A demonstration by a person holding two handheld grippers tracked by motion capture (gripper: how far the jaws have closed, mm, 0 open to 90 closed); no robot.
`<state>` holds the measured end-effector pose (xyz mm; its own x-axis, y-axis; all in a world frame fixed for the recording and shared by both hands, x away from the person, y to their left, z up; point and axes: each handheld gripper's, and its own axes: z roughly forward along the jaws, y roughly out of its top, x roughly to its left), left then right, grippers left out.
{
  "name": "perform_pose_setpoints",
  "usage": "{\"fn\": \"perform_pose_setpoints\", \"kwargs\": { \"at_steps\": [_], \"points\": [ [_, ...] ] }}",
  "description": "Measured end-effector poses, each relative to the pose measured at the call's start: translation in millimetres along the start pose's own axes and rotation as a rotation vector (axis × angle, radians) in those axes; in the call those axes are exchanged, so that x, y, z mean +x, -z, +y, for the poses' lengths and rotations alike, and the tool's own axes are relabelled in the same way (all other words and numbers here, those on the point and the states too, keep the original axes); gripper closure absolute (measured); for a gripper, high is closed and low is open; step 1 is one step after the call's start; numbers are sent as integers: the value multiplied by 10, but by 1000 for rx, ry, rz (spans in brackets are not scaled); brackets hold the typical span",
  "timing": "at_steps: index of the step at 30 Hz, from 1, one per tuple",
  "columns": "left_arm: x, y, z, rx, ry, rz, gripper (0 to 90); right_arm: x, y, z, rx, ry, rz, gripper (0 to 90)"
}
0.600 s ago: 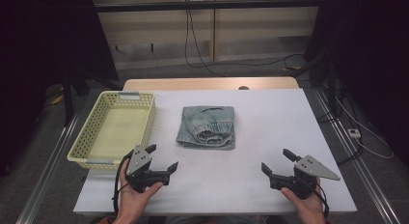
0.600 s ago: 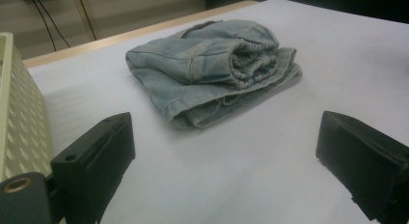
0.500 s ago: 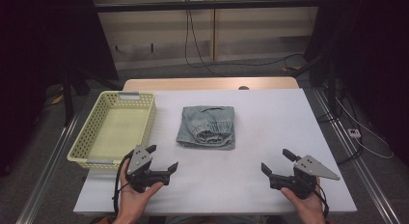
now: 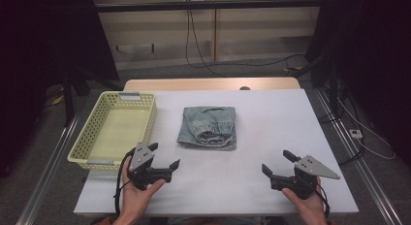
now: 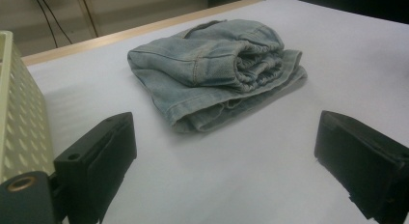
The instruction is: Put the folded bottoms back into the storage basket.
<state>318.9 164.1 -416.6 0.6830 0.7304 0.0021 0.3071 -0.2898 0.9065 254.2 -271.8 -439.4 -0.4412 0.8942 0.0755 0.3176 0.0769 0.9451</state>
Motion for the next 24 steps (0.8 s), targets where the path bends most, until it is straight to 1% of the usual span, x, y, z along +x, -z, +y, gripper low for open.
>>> {"fn": "perform_pose_setpoints", "kwargs": {
  "at_steps": [2,3,5,6,7,11,13,14,15,16,17,18,20,21,22,24],
  "points": [
    [4,-20,22,6,2,-3,76,-6,-1,-2,3,-11,1,77],
    [8,-29,33,12,8,-10,74,-7,-3,-3,3,-12,4,71],
    [12,-41,52,11,5,-5,81,-2,-10,-2,7,-12,8,63],
    [12,-41,52,11,5,-5,81,-1,-16,-4,13,-3,10,58],
    [4,-60,65,14,-4,-1,81,6,-22,-5,19,-4,11,46],
    [-11,-99,92,29,0,-17,70,13,-39,-9,31,3,18,37],
    [-18,-106,98,35,-7,-13,69,12,-46,-10,35,6,17,34],
    [-38,-116,111,55,12,-4,66,11,-48,-10,36,7,17,35],
    [-38,-116,111,55,12,-4,65,11,-48,-10,36,7,17,35],
    [-44,-125,123,66,35,-23,62,4,-49,-12,38,9,16,35],
    [-50,-133,140,69,38,-38,63,5,-47,-12,38,4,12,36],
    [-74,-157,172,57,15,-28,63,3,-47,-12,39,3,9,37],
    [-71,-167,190,59,12,-27,59,-1,-48,-14,41,9,7,37],
    [-63,-193,220,59,31,-42,58,-1,-48,-14,41,11,7,38],
    [-64,-200,238,61,37,-52,56,0,-48,-14,41,12,8,39],
    [-72,-207,256,61,34,-57,60,3,-47,-12,42,14,6,40]
  ]
}}
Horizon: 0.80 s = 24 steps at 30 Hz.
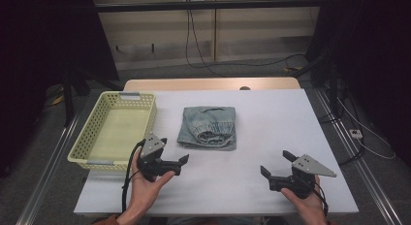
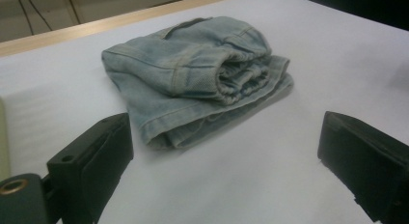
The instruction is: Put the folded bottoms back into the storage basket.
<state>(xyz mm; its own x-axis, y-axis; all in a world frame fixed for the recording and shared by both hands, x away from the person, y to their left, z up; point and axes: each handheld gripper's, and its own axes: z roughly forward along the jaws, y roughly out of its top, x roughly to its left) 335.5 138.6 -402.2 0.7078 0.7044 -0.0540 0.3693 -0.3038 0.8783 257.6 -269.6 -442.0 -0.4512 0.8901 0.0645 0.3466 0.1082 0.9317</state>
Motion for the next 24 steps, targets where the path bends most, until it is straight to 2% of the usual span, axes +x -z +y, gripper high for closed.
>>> {"fn": "perform_pose_setpoints", "kwargs": {
  "at_steps": [3,6,10,12,13,14,16,19,22,24],
  "points": [
    [-52,10,87,-26,-21,-6,94,8,-1,6,3,2,-1,42],
    [-56,7,125,-35,-13,-9,86,21,3,12,-1,4,-3,42],
    [-6,-51,212,-49,-20,-6,75,39,2,12,3,10,-11,45],
    [17,-84,227,-40,-13,-8,76,36,-3,12,3,7,-11,46],
    [62,-136,248,-14,18,-20,80,25,-8,9,6,8,-11,47],
    [69,-159,249,-19,31,-14,91,23,-9,8,7,7,-10,47],
    [80,-190,263,-14,5,9,93,20,-5,7,9,6,-8,48],
    [93,-236,293,-2,18,-5,88,18,0,7,5,1,-10,50],
    [95,-262,320,-1,14,-2,89,18,2,6,6,0,-10,50],
    [120,-296,357,-17,-10,1,108,21,4,8,7,6,-7,51]
  ]
}}
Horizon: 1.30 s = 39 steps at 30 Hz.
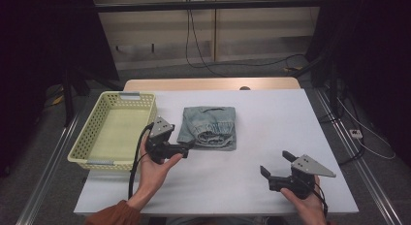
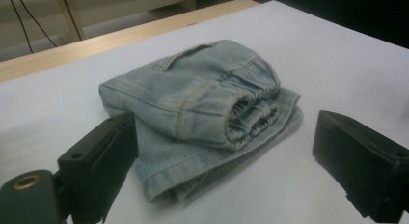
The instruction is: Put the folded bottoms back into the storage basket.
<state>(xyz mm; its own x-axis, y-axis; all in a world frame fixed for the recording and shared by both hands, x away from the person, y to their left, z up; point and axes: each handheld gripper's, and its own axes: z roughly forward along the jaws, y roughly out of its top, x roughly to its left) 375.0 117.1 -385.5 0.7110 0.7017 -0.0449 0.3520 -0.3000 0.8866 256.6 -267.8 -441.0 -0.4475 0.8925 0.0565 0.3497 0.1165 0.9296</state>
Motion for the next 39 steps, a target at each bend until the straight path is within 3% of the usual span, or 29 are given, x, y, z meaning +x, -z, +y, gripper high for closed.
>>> {"fn": "perform_pose_setpoints", "kwargs": {
  "at_steps": [3,4,8,13,18,19,20,26,27,32,34,37,39],
  "points": [
    [19,-27,11,-1,3,7,108,2,-4,0,1,1,-7,51],
    [20,-45,23,5,45,-26,98,-3,-5,-1,3,1,-10,51],
    [-30,-64,88,-15,12,2,111,-10,-10,-3,8,-3,-13,53],
    [-38,-131,167,-12,20,-7,104,-1,-7,-3,8,1,-7,53],
    [-6,-245,240,-11,2,22,106,-4,-3,-4,10,-4,-8,53],
    [19,-287,255,-5,43,8,105,-4,-3,-4,10,-4,-8,53],
    [25,-305,262,0,54,3,105,-3,-4,-4,10,-7,-8,52],
    [9,-405,369,6,50,26,110,-3,-11,-5,12,-3,-5,52],
    [24,-464,412,15,69,14,110,-1,-10,-5,13,-2,-4,52],
    [88,-568,454,40,69,40,105,-3,-4,-6,14,-9,-4,52],
    [181,-676,431,75,67,62,105,-7,-2,-6,10,-9,-2,52],
    [244,-743,396,88,106,73,105,-7,3,-6,9,-2,-2,52],
    [297,-790,371,110,110,87,105,-4,1,-6,11,-5,-3,52]
  ]
}}
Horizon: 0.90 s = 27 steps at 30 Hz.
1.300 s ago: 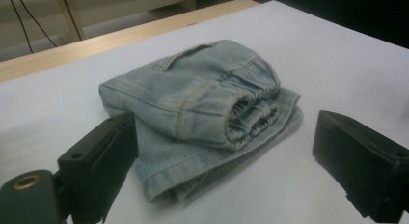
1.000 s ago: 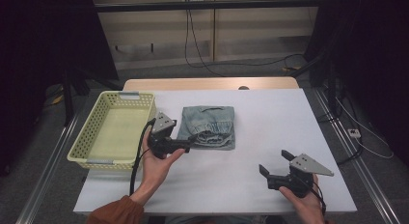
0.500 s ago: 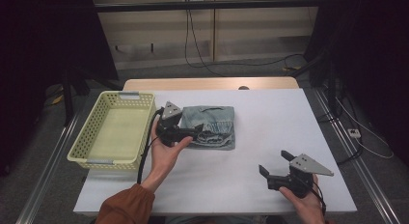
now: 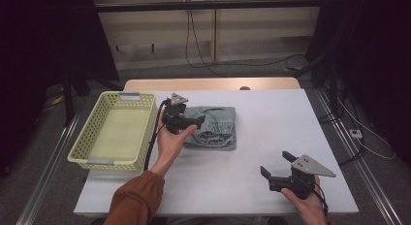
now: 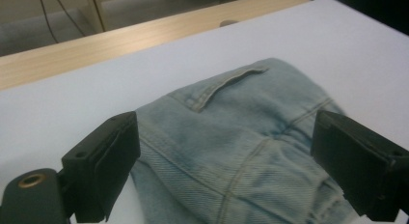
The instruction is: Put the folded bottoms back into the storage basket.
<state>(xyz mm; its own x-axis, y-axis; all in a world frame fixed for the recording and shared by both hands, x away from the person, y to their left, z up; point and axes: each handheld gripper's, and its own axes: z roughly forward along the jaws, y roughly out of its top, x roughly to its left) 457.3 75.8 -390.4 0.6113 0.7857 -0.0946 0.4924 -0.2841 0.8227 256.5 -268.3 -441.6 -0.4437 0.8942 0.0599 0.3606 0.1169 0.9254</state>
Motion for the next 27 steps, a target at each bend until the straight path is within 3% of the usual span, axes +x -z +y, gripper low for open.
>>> {"fn": "perform_pose_setpoints", "kwargs": {
  "at_steps": [2,3,7,12,20,22,26,27],
  "points": [
    [45,-49,-9,16,-9,25,106,2,-2,0,2,-2,0,52],
    [91,-85,-25,25,12,23,106,4,-6,0,3,2,4,52],
    [149,-183,-68,65,24,31,106,7,-1,1,-1,3,7,53],
    [192,-276,-84,80,62,36,107,8,-4,-1,1,4,8,53],
    [208,-440,-58,120,59,69,114,7,-3,-2,1,2,9,53],
    [217,-492,-89,146,38,94,116,3,0,-4,3,3,8,53],
    [299,-547,-156,199,77,98,126,3,5,-6,3,1,7,53],
    [309,-547,-166,211,58,119,148,2,4,-7,5,0,7,53]
  ]
}}
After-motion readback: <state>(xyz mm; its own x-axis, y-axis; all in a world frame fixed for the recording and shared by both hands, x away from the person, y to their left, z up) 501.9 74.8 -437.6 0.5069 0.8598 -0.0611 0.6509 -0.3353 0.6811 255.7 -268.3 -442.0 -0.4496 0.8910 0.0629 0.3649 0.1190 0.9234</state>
